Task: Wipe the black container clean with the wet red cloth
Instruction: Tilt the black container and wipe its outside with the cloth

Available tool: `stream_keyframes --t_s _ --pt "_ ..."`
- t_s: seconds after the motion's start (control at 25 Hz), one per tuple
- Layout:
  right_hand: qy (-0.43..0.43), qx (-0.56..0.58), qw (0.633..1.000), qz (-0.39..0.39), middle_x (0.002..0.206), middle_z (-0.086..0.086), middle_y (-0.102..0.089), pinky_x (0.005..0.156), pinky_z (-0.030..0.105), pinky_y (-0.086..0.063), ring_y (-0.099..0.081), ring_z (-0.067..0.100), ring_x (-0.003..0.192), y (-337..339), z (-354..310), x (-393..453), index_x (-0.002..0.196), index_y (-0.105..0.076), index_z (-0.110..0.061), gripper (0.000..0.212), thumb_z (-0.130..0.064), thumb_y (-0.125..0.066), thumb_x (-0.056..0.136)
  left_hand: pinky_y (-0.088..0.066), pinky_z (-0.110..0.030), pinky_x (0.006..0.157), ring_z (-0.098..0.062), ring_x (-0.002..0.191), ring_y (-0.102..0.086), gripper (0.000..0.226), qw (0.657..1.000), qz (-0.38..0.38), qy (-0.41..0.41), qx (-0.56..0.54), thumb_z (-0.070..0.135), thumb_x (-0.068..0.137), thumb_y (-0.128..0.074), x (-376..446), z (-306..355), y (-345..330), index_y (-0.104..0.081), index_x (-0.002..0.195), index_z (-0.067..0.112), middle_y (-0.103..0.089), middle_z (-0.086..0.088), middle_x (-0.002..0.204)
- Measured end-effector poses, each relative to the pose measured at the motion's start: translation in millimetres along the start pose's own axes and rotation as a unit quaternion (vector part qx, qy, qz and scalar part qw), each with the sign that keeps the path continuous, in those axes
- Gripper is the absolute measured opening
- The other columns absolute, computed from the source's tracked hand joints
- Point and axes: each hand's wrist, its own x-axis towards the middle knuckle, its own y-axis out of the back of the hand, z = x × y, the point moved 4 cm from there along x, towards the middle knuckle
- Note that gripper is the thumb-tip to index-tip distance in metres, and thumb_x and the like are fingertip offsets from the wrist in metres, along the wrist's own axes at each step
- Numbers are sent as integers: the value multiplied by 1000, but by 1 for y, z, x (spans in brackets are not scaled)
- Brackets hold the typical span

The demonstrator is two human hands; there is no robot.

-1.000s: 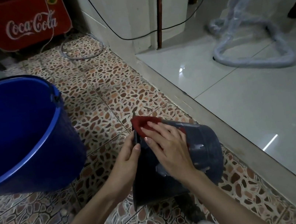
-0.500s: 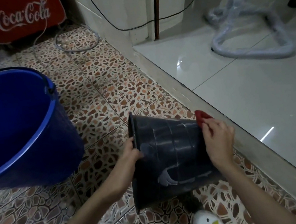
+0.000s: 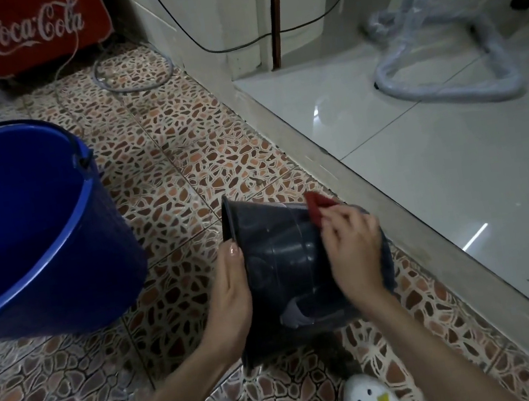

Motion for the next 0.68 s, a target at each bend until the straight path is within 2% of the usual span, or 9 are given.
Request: stream_keyframes --t_s 0.12,0.2,0.24,0.32,0.4,0.48,0.56,0.68 --pt "-117 -15 993 -9 123 6 -58 98 33 -30 -39 25 116 15 50 27 124 -62 -14 34 -27 -44 98 -50 -16 79 5 106 -56 28 999 -23 -14 47 43 102 -24 -10 0 7 -49 113 37 -58 23 109" --pt "-136 6 991 1 123 7 -59 94 27 -29 -42 25 116 22 45 29 125 -62 -14 33 -24 -45 98 -53 -27 80 -14 108 -60 30 999 -24 21 30 41 100 -29 -3 4 10 -53 111 26 -63 5 115" --pt "-115 29 993 4 124 2 -59 94 26 -30 -42 21 117 22 27 22 127 -60 -17 33 -24 -45 98 -53 -35 83 -22 106 -63 36 998 -25 51 -2 42 98 -31 6 8 9 -57 112 21 -66 -5 115" --pt "-4 74 997 -12 125 -12 -51 93 20 -32 -36 10 117 15 -28 -3 131 -56 -26 35 -27 -43 98 -52 -43 89 -27 100 -69 54 990 -14 122 -72 52 98 -29 22 20 1 -66 112 15 -72 -12 108" --pt "111 79 989 -58 127 -17 -48 90 15 -30 -34 6 114 1 -80 -35 133 -53 -32 38 -34 -39 98 -52 -41 91 -26 98 -69 69 986 36 143 -78 67 93 -21 32 22 -5 -68 111 20 -73 -11 104" --pt "164 38 983 -71 128 -14 -50 88 21 -32 -38 9 111 -11 -89 -42 130 -56 -33 39 -38 -38 96 -51 -37 91 -19 103 -65 75 985 66 144 -68 71 89 -14 30 16 -8 -64 118 24 -70 -6 110" --pt "137 7 990 -36 126 -10 -54 85 28 -31 -40 14 109 -12 -62 -27 127 -59 -31 39 -40 -39 95 -47 -40 97 -18 112 -59 74 985 68 142 -73 72 88 -15 26 3 -5 -56 129 27 -64 -3 122" --pt "9 -4 1000 -5 125 -5 -55 93 32 -31 -38 17 115 -4 2 -3 127 -59 -25 39 -39 -39 96 -35 -52 109 -18 132 -43 86 989 61 115 -75 88 70 -30 24 -11 2 -39 140 40 -45 4 146"
